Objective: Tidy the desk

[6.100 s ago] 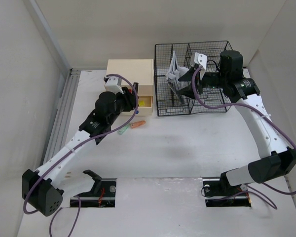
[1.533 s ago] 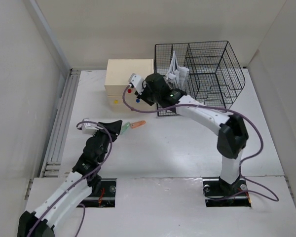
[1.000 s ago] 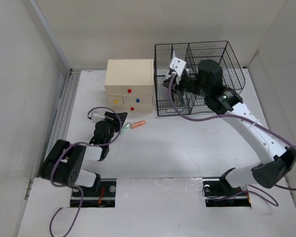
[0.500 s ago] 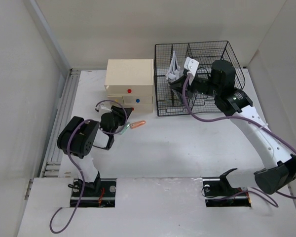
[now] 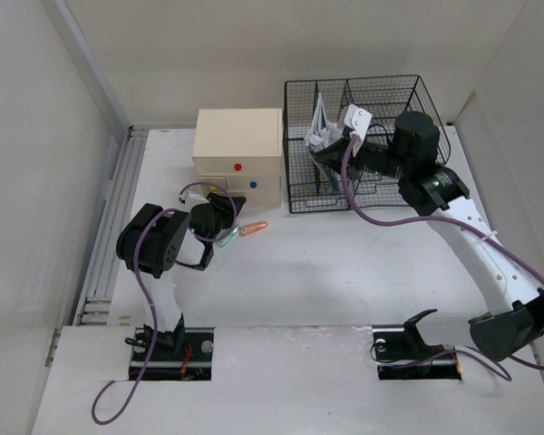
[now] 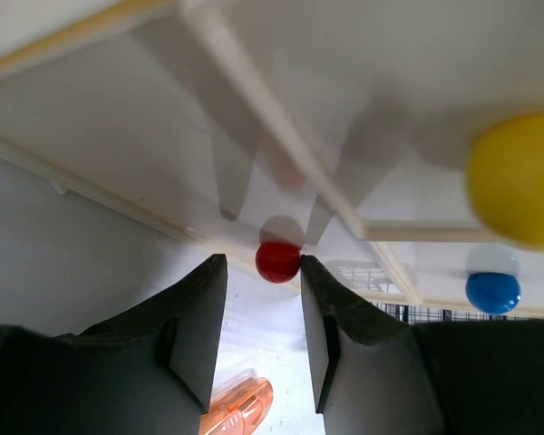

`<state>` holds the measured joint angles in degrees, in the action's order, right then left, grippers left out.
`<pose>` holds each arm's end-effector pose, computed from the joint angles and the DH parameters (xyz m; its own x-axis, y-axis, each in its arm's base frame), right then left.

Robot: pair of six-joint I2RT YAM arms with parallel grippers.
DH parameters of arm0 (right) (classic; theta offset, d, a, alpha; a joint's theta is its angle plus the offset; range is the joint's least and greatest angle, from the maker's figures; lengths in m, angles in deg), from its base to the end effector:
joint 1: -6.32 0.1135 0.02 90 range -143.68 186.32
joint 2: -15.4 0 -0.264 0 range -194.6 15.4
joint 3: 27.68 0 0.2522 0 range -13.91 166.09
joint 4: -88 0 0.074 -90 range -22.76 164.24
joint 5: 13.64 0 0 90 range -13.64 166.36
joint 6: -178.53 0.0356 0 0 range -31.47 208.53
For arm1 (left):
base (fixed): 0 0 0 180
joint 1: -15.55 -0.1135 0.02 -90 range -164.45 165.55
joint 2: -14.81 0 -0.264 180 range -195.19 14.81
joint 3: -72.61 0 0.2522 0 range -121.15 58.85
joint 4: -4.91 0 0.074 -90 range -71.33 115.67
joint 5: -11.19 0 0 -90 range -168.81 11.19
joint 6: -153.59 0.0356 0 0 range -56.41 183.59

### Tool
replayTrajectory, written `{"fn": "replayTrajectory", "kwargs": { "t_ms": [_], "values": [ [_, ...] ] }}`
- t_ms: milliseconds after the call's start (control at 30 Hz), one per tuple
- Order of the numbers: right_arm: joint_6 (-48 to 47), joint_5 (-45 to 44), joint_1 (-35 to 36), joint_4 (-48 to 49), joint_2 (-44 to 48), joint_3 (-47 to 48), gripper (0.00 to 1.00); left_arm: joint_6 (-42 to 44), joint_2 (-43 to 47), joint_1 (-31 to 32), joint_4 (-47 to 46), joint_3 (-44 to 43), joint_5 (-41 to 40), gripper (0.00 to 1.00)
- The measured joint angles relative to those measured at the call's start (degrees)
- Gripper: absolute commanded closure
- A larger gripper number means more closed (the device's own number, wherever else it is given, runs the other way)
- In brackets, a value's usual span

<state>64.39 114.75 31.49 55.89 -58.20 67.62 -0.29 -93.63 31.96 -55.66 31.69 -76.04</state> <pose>0.2440 0.1391 0.4416 0.2132 -0.2540 -0.9434 -0.8755 0.3789 -0.2998 0.2956 -0.0889 0.1177 -0.3458 -0.8331 -0.4318 0.0403 0.4466 -0.8939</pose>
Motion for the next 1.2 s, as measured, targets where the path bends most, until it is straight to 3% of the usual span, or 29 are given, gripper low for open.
{"fn": "replayTrajectory", "kwargs": {
  "t_ms": [267,300,567,733,1200],
  "values": [
    [0.4,0.0,-0.1,0.0,0.0,0.0,0.83,-0.1,-1.6,0.5,-1.1,-0.8,-0.5,0.71],
    [0.4,0.1,-0.1,0.0,0.0,0.0,0.83,-0.1,-1.8,0.7,-1.3,-1.0,-0.5,0.78],
    [0.5,0.5,-0.1,0.5,0.0,-0.8,0.83,-0.2,-2.4,1.2,-2.7,-1.2,-0.7,0.97],
    [0.5,0.6,-0.1,0.7,0.1,-0.9,0.83,-0.5,-2.1,1.7,-3.8,0.4,-1.9,0.97],
    [0.6,1.8,-0.1,0.9,0.1,-0.9,0.83,-4.2,7.0,7.5,-9.0,17.1,-7.5,1.00]
  ]
}}
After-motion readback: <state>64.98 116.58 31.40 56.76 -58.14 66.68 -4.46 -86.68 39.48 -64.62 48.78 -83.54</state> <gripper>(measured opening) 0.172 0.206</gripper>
